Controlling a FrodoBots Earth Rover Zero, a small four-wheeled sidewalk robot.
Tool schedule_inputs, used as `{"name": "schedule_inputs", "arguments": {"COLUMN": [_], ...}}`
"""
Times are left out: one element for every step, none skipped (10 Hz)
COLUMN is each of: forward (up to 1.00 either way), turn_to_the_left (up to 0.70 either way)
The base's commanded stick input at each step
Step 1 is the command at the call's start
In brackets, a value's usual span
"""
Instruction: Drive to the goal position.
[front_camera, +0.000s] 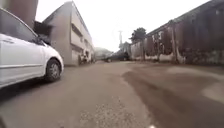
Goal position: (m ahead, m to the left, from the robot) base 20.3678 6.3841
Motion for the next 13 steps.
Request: {"name": "schedule_inputs", "arguments": {"forward": [0.30,0.30,0.30,0.30,0.30,0.30,0.30,0.30,0.30,0.30,0.30,0.30,0.30], "turn_to_the_left": [0.00,0.00,0.00,0.00,0.00,0.00,0.00,0.00,0.00,0.00,0.00,0.00,0.00]}}
